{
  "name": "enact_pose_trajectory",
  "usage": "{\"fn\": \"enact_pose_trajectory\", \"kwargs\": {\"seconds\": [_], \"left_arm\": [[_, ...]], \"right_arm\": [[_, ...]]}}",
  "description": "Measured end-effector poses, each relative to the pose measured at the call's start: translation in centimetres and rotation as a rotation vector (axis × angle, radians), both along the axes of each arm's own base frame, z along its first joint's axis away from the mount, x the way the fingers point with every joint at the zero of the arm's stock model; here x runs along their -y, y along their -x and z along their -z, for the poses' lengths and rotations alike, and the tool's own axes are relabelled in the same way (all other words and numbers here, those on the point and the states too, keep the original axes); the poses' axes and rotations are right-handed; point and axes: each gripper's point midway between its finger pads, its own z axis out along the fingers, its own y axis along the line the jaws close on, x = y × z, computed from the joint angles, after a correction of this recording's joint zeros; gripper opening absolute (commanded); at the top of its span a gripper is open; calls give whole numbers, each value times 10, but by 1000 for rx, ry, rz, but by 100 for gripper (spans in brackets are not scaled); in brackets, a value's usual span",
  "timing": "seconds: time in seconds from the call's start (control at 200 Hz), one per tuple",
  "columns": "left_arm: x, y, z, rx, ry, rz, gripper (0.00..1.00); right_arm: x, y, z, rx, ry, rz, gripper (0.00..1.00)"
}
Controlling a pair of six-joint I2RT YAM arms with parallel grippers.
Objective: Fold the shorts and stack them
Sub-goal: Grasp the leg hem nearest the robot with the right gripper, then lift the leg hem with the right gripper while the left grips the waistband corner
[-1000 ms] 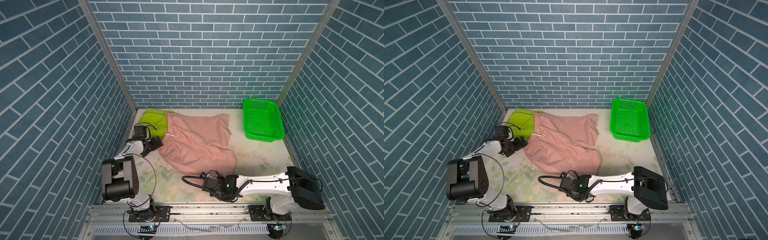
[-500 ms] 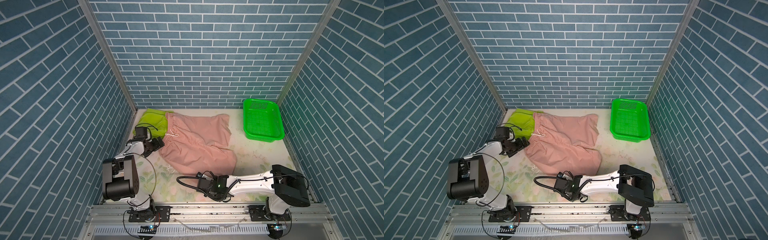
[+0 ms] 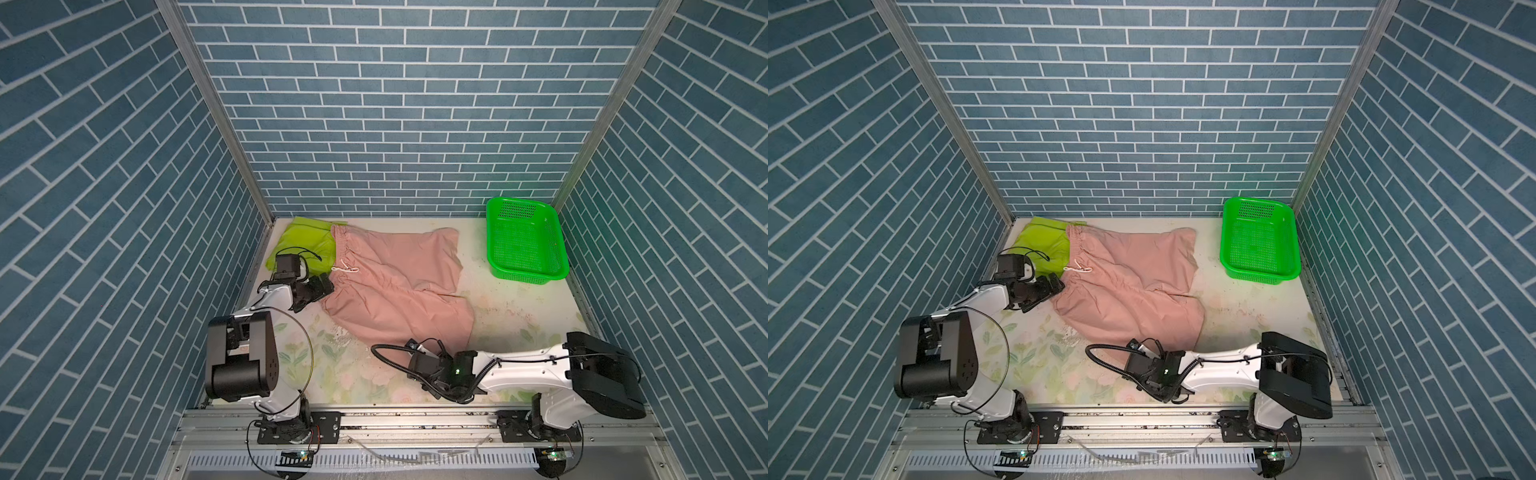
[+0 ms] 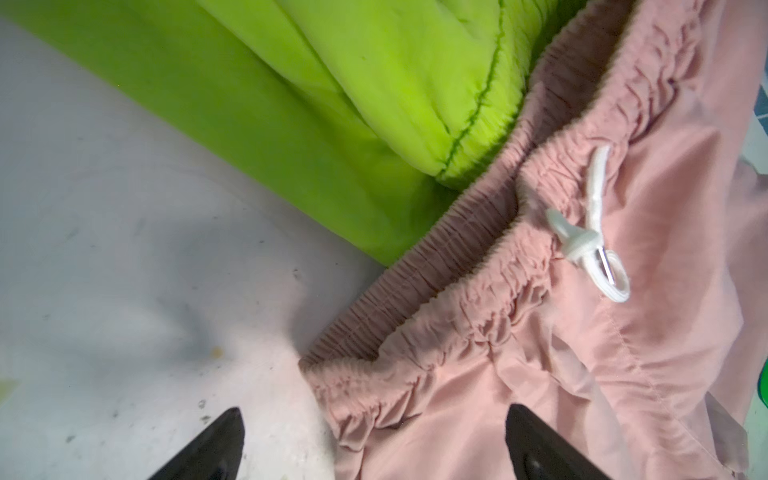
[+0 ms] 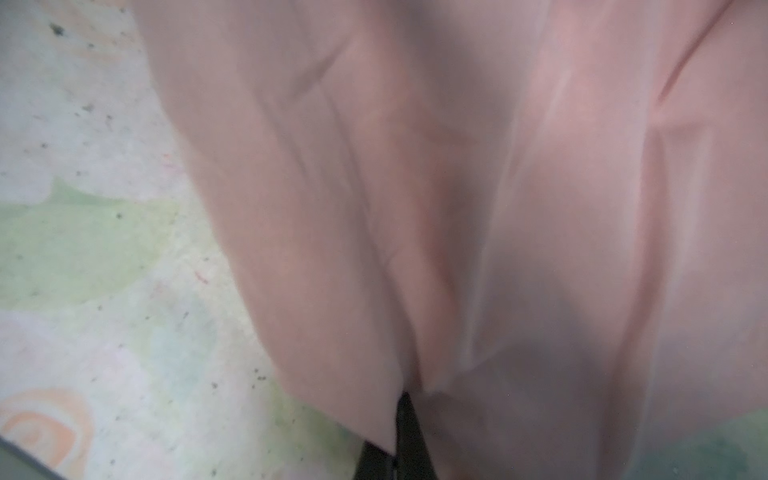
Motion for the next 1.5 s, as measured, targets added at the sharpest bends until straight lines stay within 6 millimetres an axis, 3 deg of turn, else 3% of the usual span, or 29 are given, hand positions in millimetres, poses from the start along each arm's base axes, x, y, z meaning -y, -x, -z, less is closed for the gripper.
{"fn": "enact_pose_trajectory", "kwargs": {"seconds": [0.27, 0.39, 0.495, 0.6, 0.775, 0.995, 1.235, 1.325, 1.495], "left_arm": [[12, 21, 24, -43, 21, 16, 80], [15, 21, 26, -36, 22, 20, 55], [14, 22, 30, -65, 9, 22, 24], [10, 16, 23, -79, -25, 33, 0], [5, 12, -10, -64, -78, 48, 0], [12, 23, -74, -49, -88, 78, 0], [-5, 67, -148, -48, -227, 108, 0], [-15, 84, -158, -77, -264, 103, 0], [-27, 113, -151, -185, -311, 114, 0]], "right_arm": [[4, -5, -24, -12, -121, 33, 0], [5, -7, -29, -13, -142, 41, 0], [8, -3, -30, -37, -121, 33, 0], [5, 3, -39, -76, -106, 12, 0], [-8, 15, -64, -149, -136, -27, 0], [-4, 35, -105, -248, -132, -76, 0], [0, 53, -164, -296, -233, -160, 0], [-4, 59, -179, -325, -265, -202, 0], [0, 63, -184, -376, -260, -246, 0]]}}
